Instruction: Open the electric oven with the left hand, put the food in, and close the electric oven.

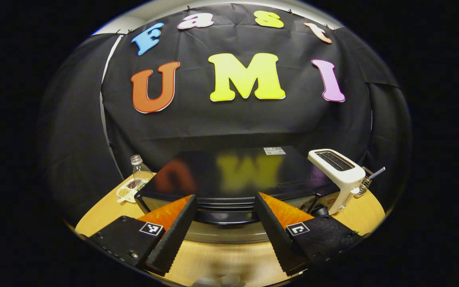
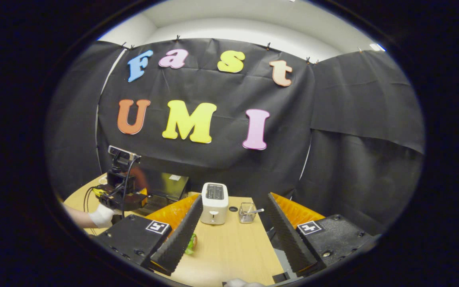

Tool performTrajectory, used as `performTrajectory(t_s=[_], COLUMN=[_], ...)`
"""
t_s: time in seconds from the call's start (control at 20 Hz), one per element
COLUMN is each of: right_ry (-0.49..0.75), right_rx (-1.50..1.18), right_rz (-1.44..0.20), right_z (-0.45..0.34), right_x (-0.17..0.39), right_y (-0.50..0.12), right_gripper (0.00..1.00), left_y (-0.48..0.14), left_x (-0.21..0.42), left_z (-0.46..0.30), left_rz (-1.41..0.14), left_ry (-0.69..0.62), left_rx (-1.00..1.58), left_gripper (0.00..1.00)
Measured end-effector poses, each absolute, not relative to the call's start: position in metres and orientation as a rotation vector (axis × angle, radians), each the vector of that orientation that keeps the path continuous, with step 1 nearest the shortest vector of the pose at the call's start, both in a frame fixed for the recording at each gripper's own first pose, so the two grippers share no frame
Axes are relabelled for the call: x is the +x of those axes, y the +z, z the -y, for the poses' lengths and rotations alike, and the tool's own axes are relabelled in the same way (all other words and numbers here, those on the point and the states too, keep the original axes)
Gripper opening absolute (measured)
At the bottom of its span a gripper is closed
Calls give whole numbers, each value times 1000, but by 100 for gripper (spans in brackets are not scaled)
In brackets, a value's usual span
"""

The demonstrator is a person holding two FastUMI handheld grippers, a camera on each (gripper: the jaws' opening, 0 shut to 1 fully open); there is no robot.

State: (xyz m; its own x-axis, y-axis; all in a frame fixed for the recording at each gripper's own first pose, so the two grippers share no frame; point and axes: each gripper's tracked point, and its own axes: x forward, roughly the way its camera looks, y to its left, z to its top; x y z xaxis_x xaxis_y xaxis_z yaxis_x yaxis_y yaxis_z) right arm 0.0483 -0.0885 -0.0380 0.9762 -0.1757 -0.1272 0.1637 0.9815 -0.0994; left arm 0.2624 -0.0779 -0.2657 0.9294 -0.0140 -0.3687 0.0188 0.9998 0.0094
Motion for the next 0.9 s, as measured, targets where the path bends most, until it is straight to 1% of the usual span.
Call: performTrajectory(t_s=[0.1, 0.15, 0.2, 0.25, 0.35, 0.4, 0.45, 0.65, 0.9], right_ry=[-168, -165, -164, -164, -157, -156, -151, -130, -111], right_rx=[-74, -74, -76, -78, -77, -81, -83, -62, -55], right_rz=[-139, -141, -143, -146, -158, -165, -173, -198, -218], right_z=[88, 87, 87, 88, 85, 85, 83, 75, 67], right_x=[49, 48, 49, 48, 47, 46, 45, 40, 35], right_y=[-41, -42, -44, -46, -53, -57, -63, -76, -87], right_gripper=[100, 96, 96, 100, 100, 96, 100, 100, 100], left_y=[-267, -267, -268, -268, -270, -273, -274, -291, -328], left_x=[256, 253, 247, 243, 230, 222, 215, 176, 131], left_z=[77, 77, 77, 76, 76, 76, 76, 76, 78], left_rz=[-381, -382, -387, -385, -387, -395, -396, -429, -522], left_ry=[-17, -19, -21, -23, -26, -28, -32, -53, -77], left_rx=[16, 13, 8, 5, 7, 5, 4, 4, 0], left_gripper=[96, 97, 96, 97, 96, 97, 97, 96, 96])
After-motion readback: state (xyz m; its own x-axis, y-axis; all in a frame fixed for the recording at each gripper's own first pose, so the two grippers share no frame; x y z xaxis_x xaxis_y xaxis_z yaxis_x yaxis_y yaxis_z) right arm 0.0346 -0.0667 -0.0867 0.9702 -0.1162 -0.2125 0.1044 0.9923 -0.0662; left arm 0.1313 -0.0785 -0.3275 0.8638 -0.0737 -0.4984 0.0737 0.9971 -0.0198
